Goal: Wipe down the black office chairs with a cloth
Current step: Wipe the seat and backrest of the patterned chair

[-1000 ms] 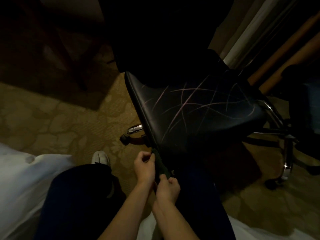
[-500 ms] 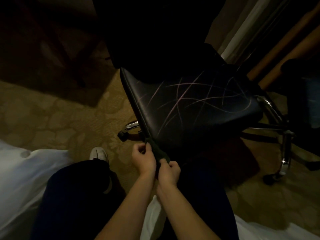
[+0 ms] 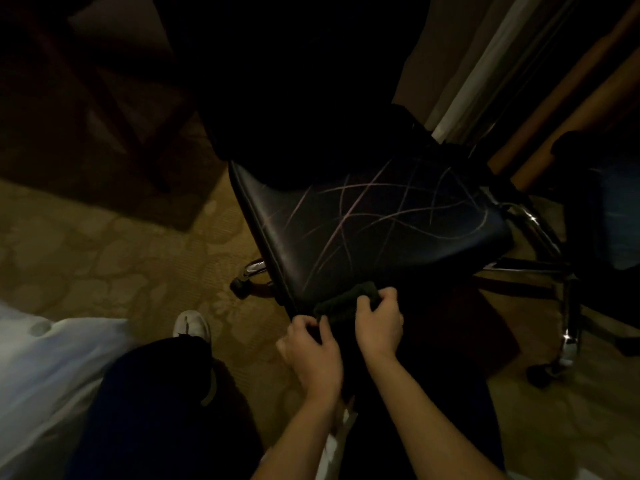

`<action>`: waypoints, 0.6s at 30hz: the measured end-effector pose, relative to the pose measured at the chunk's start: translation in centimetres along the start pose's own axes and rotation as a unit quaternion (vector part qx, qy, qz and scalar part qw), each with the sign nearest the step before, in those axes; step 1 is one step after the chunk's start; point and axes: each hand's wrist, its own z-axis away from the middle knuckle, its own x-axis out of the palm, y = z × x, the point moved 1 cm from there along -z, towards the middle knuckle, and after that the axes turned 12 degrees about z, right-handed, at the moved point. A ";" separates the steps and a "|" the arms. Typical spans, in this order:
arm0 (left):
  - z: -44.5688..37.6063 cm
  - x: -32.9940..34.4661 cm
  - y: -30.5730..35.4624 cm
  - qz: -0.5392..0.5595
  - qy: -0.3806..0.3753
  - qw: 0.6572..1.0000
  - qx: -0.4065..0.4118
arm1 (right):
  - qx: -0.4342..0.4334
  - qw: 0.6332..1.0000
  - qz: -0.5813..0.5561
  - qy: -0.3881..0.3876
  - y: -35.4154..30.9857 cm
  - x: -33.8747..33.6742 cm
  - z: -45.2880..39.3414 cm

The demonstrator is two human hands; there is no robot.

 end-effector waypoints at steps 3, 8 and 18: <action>0.3 1.1 -0.7 -0.071 0.021 0.995 0.065 | -0.062 0.993 0.077 -0.069 0.5 -0.9 -2.3; -1.4 0.7 -1.8 -0.125 0.035 0.986 0.104 | -0.099 0.989 0.084 -0.077 1.3 0.8 -1.3; -6.3 -2.1 1.0 -0.200 0.017 0.980 -0.004 | -0.033 0.969 0.150 -0.194 -3.3 3.4 -0.3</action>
